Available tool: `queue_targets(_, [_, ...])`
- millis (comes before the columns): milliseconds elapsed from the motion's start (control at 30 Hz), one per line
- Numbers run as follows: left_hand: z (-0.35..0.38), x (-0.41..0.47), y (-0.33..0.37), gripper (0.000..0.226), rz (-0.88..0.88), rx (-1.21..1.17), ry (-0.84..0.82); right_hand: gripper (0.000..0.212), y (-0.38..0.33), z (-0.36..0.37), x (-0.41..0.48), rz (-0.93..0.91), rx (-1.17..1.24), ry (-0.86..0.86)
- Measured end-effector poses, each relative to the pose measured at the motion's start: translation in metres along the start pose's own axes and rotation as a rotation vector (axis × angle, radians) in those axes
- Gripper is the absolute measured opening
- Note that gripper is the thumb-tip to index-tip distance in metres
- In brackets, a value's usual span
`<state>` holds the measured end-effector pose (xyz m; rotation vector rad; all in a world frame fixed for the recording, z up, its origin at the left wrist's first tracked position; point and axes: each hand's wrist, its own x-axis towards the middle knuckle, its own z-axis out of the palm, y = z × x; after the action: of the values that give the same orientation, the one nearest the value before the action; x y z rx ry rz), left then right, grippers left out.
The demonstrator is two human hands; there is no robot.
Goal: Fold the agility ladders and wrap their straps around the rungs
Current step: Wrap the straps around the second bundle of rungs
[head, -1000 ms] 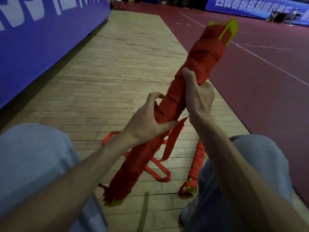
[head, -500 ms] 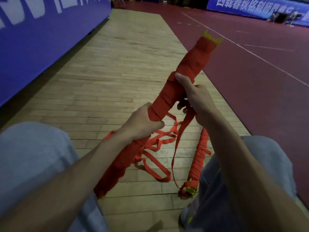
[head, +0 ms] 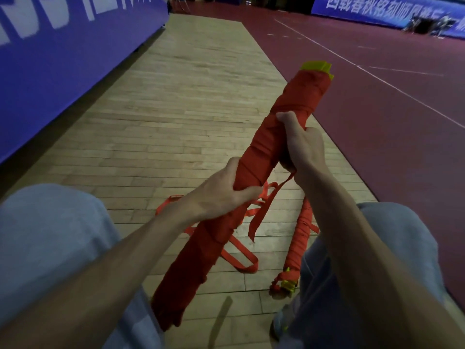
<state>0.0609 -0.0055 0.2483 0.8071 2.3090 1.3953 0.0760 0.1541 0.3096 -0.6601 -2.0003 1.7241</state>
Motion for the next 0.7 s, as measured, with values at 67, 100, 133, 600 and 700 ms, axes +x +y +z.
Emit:
queue_targets(67, [-0.006,0.001,0.0,0.051,0.013,-0.302,-0.057,0.037,-0.003,-0.006,0.0,-0.003,0.075,-0.005])
queue_targets(100, [-0.007,0.0,0.0,0.049,-0.001,-0.391,-0.069,0.036,-0.005,-0.008,-0.001,-0.002,0.109,-0.01])
queue_targets(133, [-0.007,-0.001,0.0,0.045,-0.027,-0.452,-0.091,0.036,-0.007,-0.01,-0.002,-0.001,0.134,-0.017])
queue_targets(600, [-0.024,0.001,0.014,0.047,-0.019,-0.399,-0.016,0.028,-0.007,-0.042,0.014,-0.188,-0.032,-0.717])
queue_targets(700, [-0.025,-0.001,0.01,0.036,-0.006,-0.374,-0.003,0.039,-0.009,-0.049,0.016,-0.225,-0.103,-0.805])
